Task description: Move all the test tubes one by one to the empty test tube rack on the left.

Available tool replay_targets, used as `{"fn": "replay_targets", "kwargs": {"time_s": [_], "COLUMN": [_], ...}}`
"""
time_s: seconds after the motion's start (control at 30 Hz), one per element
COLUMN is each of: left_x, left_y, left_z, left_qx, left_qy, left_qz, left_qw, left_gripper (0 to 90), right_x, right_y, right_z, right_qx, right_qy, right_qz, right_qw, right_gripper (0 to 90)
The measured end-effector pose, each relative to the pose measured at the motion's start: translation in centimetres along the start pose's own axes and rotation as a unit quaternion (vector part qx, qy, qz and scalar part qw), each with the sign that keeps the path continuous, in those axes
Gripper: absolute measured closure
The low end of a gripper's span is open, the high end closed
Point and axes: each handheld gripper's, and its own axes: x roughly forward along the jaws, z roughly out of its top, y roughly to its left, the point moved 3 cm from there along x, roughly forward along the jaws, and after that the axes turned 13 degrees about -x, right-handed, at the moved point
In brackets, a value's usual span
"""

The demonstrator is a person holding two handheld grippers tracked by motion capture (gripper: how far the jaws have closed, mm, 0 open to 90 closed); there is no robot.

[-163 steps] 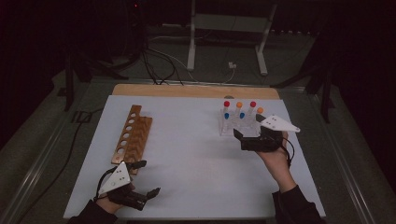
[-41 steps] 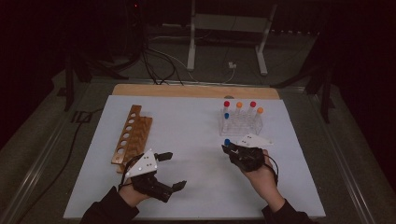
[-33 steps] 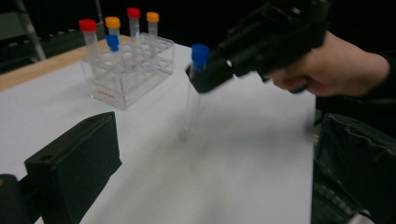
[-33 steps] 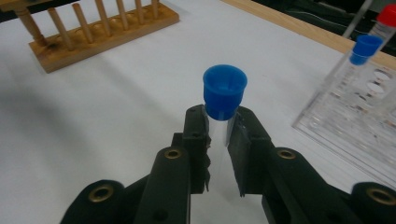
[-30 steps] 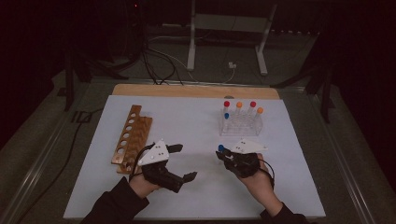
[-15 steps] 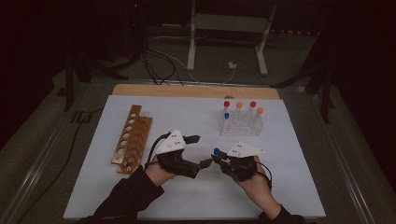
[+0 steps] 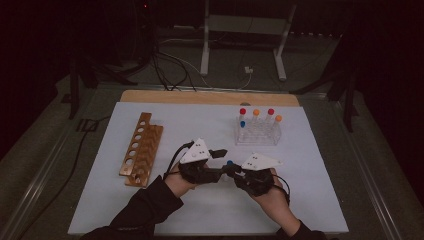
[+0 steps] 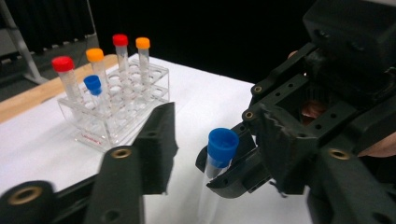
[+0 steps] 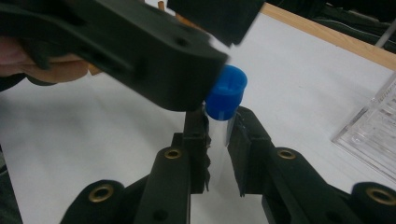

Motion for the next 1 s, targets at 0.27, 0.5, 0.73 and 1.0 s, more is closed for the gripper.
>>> {"fn": "replay_targets", "kwargs": {"time_s": [0.27, 0.5, 0.73, 1.0], "left_x": [0.51, 0.7, 0.71, 0.61], "left_y": [0.06, -0.25, -0.16, -0.01], "left_z": [-0.42, -0.52, -0.38, 0.17], "left_qx": [0.005, 0.019, 0.023, 0.022], "left_qy": [0.017, 0.029, 0.034, 0.027], "left_qz": [0.001, 0.004, 0.006, 0.009], "left_qw": [0.9999, 0.9994, 0.9991, 0.9994], "left_gripper": [66.8, 75.7, 77.7, 77.9], "right_x": [-0.03, 0.06, 0.16, 0.21], "right_y": [0.0, -0.04, -0.08, -0.25], "right_z": [0.01, -0.08, -0.13, -0.17], "right_qx": [-0.001, 0.002, 0.005, 0.007], "right_qy": [0.0, 0.002, 0.002, 0.005], "right_qz": [0.0, 0.0, 0.002, -0.006], "right_qw": [1.0, 1.0, 1.0, 0.9999], "right_gripper": [76.6, 76.6, 76.6, 65.6]}}
